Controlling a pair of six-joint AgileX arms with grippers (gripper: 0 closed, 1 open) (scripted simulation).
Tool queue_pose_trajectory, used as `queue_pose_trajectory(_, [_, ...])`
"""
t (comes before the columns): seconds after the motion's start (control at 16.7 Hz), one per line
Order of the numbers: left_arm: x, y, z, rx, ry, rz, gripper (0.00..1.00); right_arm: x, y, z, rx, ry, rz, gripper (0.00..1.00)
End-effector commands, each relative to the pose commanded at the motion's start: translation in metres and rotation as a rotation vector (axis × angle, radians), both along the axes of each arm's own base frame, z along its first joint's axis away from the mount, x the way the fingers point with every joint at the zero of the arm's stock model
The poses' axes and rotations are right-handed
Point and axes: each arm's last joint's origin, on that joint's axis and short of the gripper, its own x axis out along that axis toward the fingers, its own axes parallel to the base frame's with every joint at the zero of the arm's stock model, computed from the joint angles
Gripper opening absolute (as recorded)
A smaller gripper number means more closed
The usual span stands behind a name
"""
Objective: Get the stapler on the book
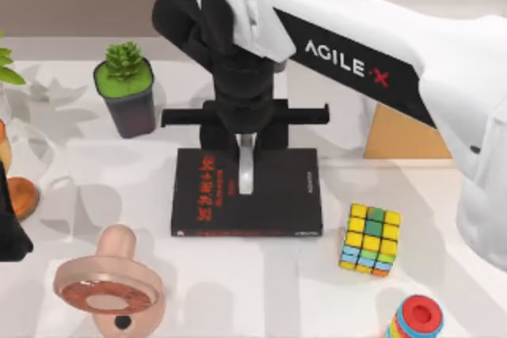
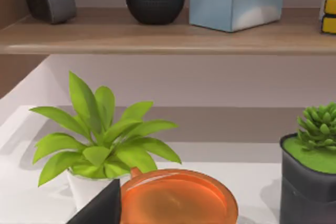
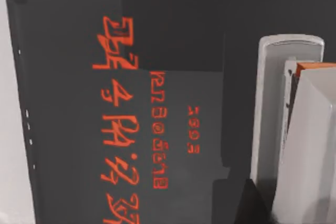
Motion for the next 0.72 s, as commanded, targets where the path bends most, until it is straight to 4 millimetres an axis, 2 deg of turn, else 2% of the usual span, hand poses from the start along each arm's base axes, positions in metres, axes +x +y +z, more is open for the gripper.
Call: queue_pose_trajectory(0.72, [0.0, 0.0, 0.0, 0.0, 0.0, 0.0, 1.0, 0.001, 0.001, -0.03, -0.004, 0.001, 0.004, 0.0])
